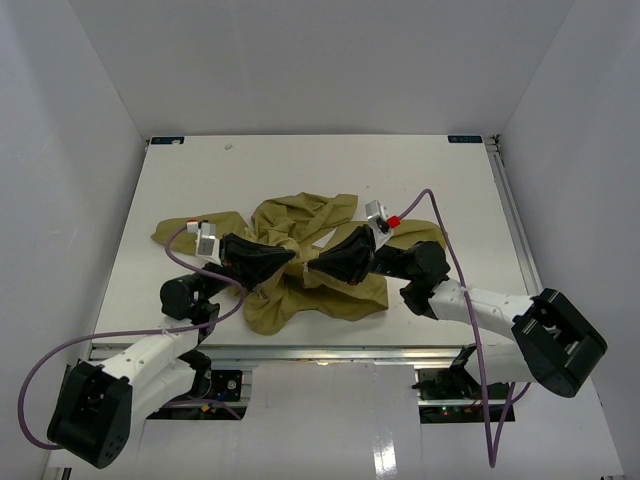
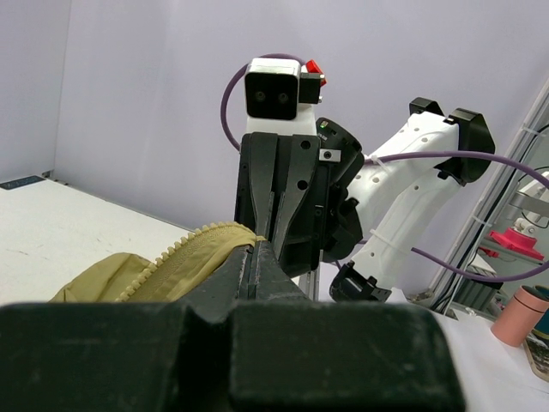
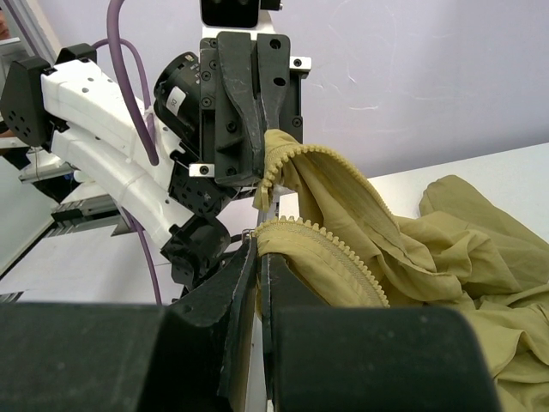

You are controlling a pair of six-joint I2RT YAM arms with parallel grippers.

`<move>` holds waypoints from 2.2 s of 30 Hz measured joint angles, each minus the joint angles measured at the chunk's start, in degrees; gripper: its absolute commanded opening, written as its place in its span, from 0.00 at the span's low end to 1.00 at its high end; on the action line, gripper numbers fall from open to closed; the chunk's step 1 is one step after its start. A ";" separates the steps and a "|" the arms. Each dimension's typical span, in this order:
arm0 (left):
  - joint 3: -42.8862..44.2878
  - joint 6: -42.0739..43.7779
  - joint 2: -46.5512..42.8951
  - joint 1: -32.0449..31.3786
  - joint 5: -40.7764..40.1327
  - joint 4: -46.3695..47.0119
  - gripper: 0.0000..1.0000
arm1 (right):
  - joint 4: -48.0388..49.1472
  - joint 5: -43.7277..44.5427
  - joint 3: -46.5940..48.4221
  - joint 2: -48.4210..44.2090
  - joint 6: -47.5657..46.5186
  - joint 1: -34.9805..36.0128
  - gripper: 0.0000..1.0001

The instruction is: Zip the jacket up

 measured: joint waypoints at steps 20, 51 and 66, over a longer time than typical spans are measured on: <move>0.94 0.01 0.68 -2.72 0.02 0.00 0.00 | 0.05 0.00 0.00 0.61 1.25 0.00 0.08; 0.94 1.07 0.70 -2.95 0.09 0.00 0.00 | 0.22 0.07 -1.73 -1.55 1.22 0.00 0.08; 0.94 1.07 0.68 -3.08 0.39 0.00 0.00 | 0.22 0.07 -1.65 -1.55 1.22 0.00 0.08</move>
